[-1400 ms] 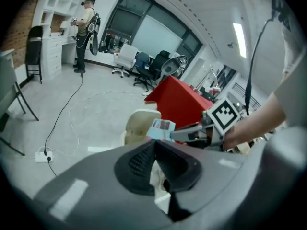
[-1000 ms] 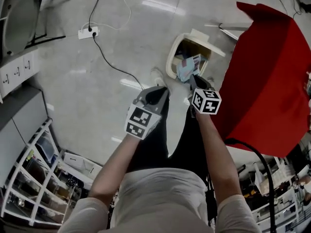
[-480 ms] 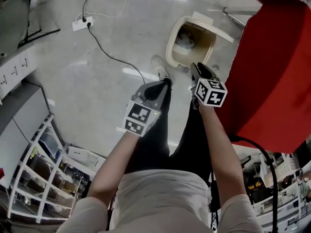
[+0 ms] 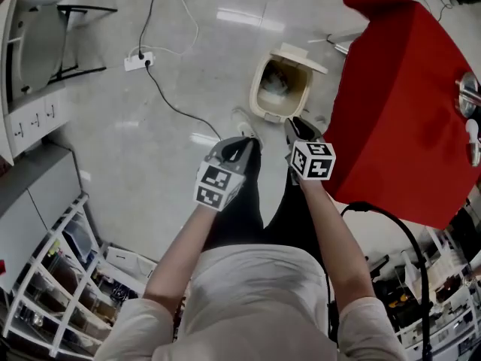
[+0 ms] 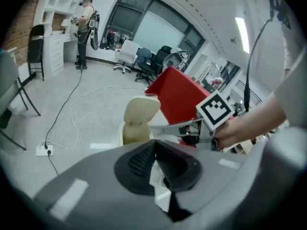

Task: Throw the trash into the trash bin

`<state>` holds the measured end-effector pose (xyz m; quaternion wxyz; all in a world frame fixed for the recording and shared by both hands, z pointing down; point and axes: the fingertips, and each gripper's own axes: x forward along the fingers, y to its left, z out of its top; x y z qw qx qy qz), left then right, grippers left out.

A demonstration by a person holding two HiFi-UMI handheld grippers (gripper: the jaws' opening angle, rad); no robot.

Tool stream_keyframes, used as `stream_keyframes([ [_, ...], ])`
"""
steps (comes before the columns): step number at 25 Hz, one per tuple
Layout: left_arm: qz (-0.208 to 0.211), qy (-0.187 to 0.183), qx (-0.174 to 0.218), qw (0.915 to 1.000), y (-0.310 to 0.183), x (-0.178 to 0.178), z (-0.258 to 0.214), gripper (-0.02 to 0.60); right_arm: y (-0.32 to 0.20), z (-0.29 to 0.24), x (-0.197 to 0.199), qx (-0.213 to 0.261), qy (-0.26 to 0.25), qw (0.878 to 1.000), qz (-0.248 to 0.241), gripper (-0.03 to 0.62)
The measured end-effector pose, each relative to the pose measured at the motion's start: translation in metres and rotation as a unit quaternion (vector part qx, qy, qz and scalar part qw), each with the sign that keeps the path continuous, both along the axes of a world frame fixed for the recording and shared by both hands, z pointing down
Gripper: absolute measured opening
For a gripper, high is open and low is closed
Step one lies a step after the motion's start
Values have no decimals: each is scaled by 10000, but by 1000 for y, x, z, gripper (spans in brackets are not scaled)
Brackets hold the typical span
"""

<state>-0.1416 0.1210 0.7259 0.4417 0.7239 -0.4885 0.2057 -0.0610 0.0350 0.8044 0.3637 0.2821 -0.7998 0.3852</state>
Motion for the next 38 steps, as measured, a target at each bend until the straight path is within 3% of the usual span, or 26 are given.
stream_keyframes([
  [5,337,-156,237,9990,-16,6,-57,5,-11,-76,9,313,-156,9993,-163,78],
  [11,456,-274,611,9967,-32,9,-129,4,-14,-165,22,686,-458,9961,-325,2],
  [21,693,-226,1120,9910,-30,35,-227,3,1,-289,53,1448,-975,9804,-909,2],
  [30,427,-397,1380,9887,-34,40,-256,4,4,-327,71,1579,-1251,9744,-995,0],
  [38,439,-478,1361,9886,-32,48,-255,3,4,-333,78,1640,-1282,9727,-1029,0],
])
